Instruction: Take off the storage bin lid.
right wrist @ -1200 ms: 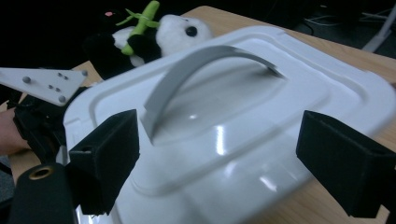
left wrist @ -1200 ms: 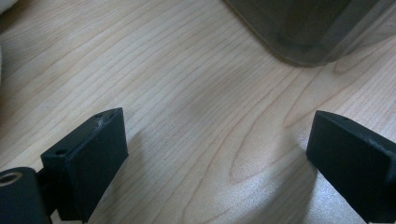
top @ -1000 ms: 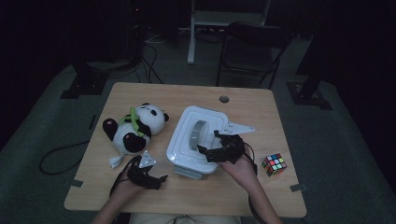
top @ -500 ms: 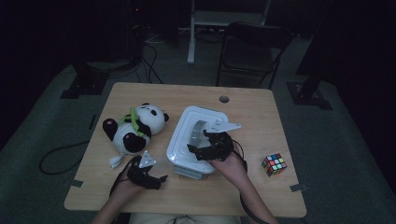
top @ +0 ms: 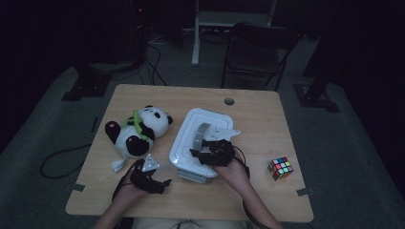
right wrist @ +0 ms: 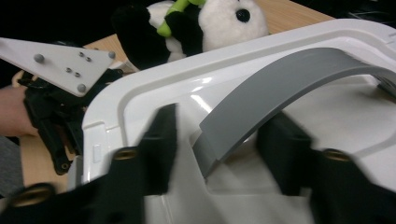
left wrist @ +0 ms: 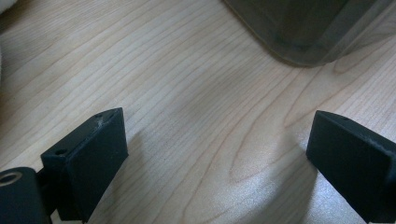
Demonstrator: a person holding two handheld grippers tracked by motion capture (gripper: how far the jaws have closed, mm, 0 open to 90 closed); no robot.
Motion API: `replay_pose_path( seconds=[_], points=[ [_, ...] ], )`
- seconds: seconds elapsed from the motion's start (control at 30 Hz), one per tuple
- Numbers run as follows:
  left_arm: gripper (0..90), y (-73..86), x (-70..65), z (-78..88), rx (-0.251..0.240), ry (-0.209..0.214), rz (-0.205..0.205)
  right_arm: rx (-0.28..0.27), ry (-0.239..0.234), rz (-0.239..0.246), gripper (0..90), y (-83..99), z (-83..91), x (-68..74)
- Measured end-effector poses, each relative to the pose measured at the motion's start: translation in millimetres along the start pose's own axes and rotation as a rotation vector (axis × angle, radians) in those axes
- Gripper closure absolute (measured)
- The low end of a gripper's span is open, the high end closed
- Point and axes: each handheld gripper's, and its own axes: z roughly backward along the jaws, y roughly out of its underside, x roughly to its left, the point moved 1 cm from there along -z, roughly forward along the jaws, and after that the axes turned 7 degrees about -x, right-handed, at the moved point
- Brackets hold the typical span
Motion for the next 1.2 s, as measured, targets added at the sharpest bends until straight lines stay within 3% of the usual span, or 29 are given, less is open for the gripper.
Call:
replay_pose_path(
  seconds=[0.03, 0.23, 0.47, 0.63, 0.77, 1.03, 1.07, 1.2],
  points=[
    [5.8, 0.0, -0.1, 0.0, 0.000, 0.000, 0.001, -0.004, 0.016, -0.006, 62.1, 0.5, 0.4, -1.0],
    [5.9, 0.0, 0.0, 0.0, 0.000, 0.000, 0.001, -0.003, 0.000, -0.031, 65.1, -0.7, 0.4, -2.6],
    [5.8, -0.1, 0.2, 0.0, 0.000, -0.001, -0.002, -0.001, -0.055, -0.076, 69.9, -4.2, 3.5, -6.7],
    [5.9, -0.1, 0.2, 0.1, 0.001, 0.000, -0.001, -0.027, -0.074, -0.082, 74.1, -9.7, 11.3, -6.3],
    [5.8, -0.1, 0.1, 0.2, 0.002, 0.001, 0.000, -0.060, -0.120, -0.097, 79.2, -18.1, 17.5, -6.5],
    [5.8, -0.1, 0.1, 0.2, 0.001, 0.001, 0.000, -0.123, -0.101, -0.112, 84.5, -30.8, 31.8, -12.9],
    [5.9, -0.1, 0.0, 0.1, 0.000, 0.002, 0.002, -0.141, -0.071, -0.104, 84.9, -37.2, 40.0, -18.5],
    [5.8, -0.1, -0.1, 0.0, -0.001, 0.001, 0.003, -0.158, -0.031, -0.104, 85.4, -43.8, 49.3, -30.4]
  ],
)
